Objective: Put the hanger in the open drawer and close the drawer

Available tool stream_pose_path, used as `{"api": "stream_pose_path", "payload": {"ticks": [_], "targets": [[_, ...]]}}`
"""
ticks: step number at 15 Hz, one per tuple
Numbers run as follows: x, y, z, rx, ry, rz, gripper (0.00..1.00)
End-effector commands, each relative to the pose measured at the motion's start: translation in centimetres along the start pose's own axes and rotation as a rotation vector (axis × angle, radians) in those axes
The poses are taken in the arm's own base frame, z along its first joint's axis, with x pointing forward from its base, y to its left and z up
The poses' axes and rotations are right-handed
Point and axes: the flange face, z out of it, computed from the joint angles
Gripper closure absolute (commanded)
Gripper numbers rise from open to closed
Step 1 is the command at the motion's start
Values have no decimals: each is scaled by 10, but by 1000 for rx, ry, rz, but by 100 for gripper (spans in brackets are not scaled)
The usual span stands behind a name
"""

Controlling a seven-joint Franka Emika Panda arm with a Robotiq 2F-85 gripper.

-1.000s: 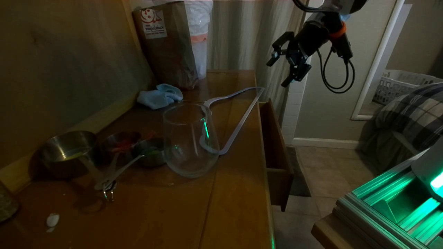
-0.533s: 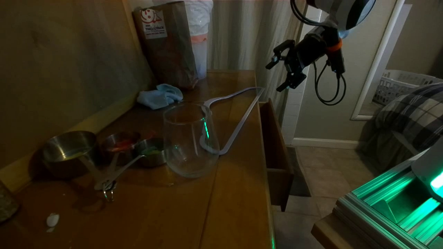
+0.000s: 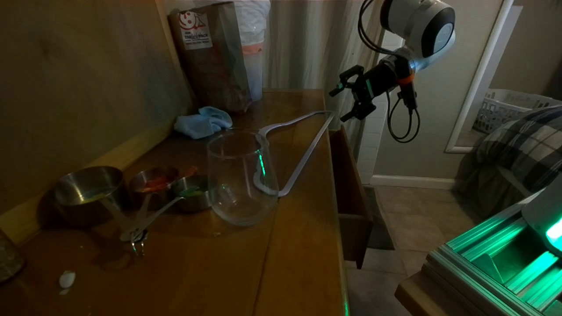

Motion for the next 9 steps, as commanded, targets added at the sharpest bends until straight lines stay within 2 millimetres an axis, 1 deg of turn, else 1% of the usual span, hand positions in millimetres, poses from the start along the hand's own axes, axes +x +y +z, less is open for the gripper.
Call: {"api": "stream_pose_path", "payload": {"ticks": [1,2,3,4,5,6,7,8,9], "targets": [[19,14,3,50,40,0,32],[22,16,3,53,41,3,41],[24,19,3,55,44,6,48],[26,22,3,58,44,10,27],[27,24,2,58,42,13,38],[29,27,1,57,42,16,56],[29,29,1,57,42,21,62],[30,32,0,58,41,25,66],[31,35,0,55,42,28,74]]}}
